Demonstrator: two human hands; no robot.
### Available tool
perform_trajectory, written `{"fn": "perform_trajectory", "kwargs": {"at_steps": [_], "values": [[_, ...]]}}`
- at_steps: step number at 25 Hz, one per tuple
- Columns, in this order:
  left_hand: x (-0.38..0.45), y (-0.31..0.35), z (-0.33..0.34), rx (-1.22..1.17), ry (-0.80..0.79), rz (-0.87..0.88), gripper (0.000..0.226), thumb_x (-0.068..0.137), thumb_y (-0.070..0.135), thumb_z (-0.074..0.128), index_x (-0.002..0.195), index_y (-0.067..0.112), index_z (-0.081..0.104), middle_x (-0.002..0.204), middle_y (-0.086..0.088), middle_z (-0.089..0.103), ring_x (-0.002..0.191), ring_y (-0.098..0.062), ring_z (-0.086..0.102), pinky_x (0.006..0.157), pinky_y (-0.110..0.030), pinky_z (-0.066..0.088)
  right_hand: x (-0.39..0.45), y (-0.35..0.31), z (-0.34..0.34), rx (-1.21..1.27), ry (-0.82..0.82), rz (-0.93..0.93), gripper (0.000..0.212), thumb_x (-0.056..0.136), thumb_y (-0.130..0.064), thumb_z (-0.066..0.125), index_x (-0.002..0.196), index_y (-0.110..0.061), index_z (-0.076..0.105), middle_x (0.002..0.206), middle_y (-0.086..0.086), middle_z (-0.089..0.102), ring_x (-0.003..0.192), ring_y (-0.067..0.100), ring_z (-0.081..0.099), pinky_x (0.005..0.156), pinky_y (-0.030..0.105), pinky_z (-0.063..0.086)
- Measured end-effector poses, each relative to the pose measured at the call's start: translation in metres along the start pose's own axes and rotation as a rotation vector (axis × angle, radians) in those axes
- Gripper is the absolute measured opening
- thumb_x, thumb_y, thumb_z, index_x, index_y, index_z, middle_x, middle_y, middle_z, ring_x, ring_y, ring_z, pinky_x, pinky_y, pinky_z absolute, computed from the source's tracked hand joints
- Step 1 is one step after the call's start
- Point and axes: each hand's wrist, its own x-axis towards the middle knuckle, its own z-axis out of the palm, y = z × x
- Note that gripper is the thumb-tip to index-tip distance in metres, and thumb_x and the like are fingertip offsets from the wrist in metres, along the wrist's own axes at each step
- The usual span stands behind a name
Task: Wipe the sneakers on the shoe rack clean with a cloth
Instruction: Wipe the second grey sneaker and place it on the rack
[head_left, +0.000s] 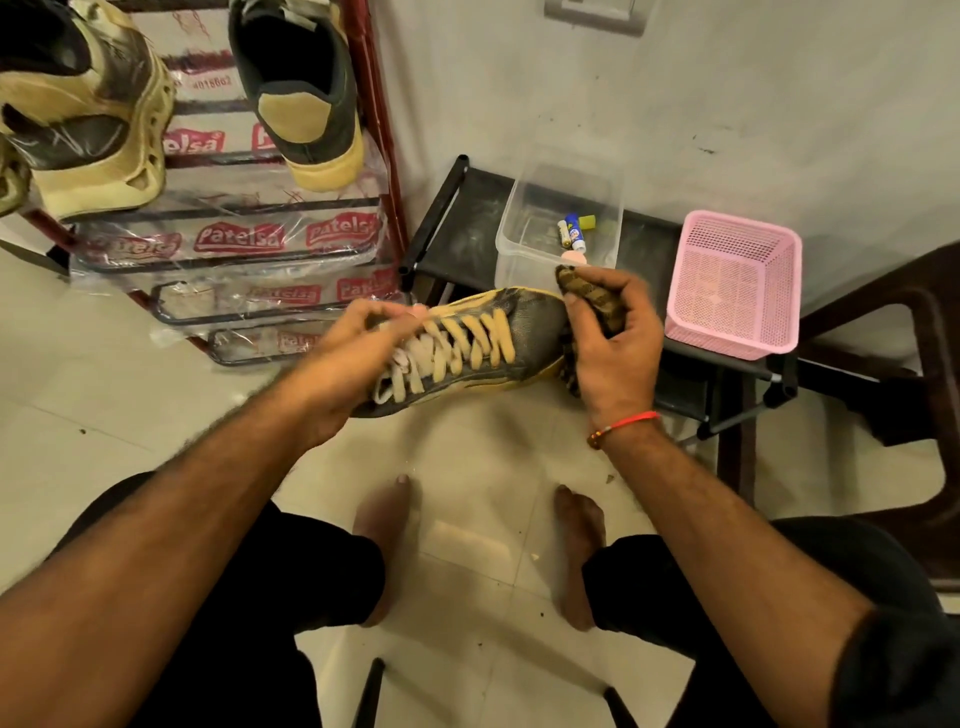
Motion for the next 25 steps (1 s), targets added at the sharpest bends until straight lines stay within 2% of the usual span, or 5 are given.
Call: {"fn": "perform_trajectory", "kwargs": {"at_steps": [5, 13, 17, 21, 25], "values": [[0.003, -0.013, 0.000, 0.469, -0.016, 0.426, 0.089, 0.058, 0.059, 0.090, 0.135, 0.041, 0.049, 0.116, 0.006, 0.067, 0.103, -0.012, 0.068, 0.086, -0.035, 0.060, 0.011, 0.010, -0.004, 0.002, 0.039, 0.005, 0.026, 0.086, -0.009, 0.068, 0.103, -0.030, 0.066, 0.108, 0.013, 0.067, 0.104, 0.025, 0.066, 0.096, 0.048, 0.054], [0.014, -0.006, 0.004, 0.170, 0.339, 0.712, 0.034, 0.092, 0.007, 0.068, 0.110, 0.035, 0.073, 0.101, 0.022, 0.071, 0.096, 0.000, 0.070, 0.088, -0.033, 0.061, -0.011, -0.004, 0.004, -0.692, -0.329, -0.491, 0.029, 0.088, -0.018, 0.058, 0.114, -0.023, 0.068, 0.115, -0.001, 0.066, 0.104, 0.029, 0.057, 0.086, 0.045, 0.041], [0.016, -0.010, -0.005, 0.121, 0.364, 0.667, 0.030, 0.093, 0.005, 0.066, 0.105, 0.031, 0.075, 0.102, 0.018, 0.073, 0.096, -0.002, 0.071, 0.085, -0.039, 0.063, -0.024, -0.003, 0.009, -0.712, -0.533, -0.522, 0.034, 0.089, -0.024, 0.046, 0.115, -0.021, 0.068, 0.114, 0.001, 0.069, 0.098, 0.031, 0.057, 0.081, 0.042, 0.044], [0.013, -0.008, 0.003, 0.094, 0.312, 0.694, 0.030, 0.092, 0.007, 0.066, 0.098, 0.035, 0.077, 0.098, 0.015, 0.076, 0.094, -0.010, 0.074, 0.083, -0.043, 0.063, 0.006, -0.009, 0.004, -0.648, -0.352, -0.462, 0.030, 0.085, -0.010, 0.062, 0.113, -0.017, 0.070, 0.111, 0.003, 0.072, 0.098, 0.032, 0.059, 0.088, 0.045, 0.045], [0.010, -0.012, 0.005, 0.088, 0.337, 0.769, 0.035, 0.092, 0.006, 0.063, 0.096, 0.038, 0.075, 0.098, 0.013, 0.077, 0.096, -0.012, 0.073, 0.088, -0.045, 0.061, -0.013, -0.016, 0.008, -0.695, -0.628, -0.329, 0.025, 0.089, -0.014, 0.064, 0.114, -0.020, 0.067, 0.113, 0.003, 0.072, 0.101, 0.029, 0.059, 0.090, 0.049, 0.049]]}}
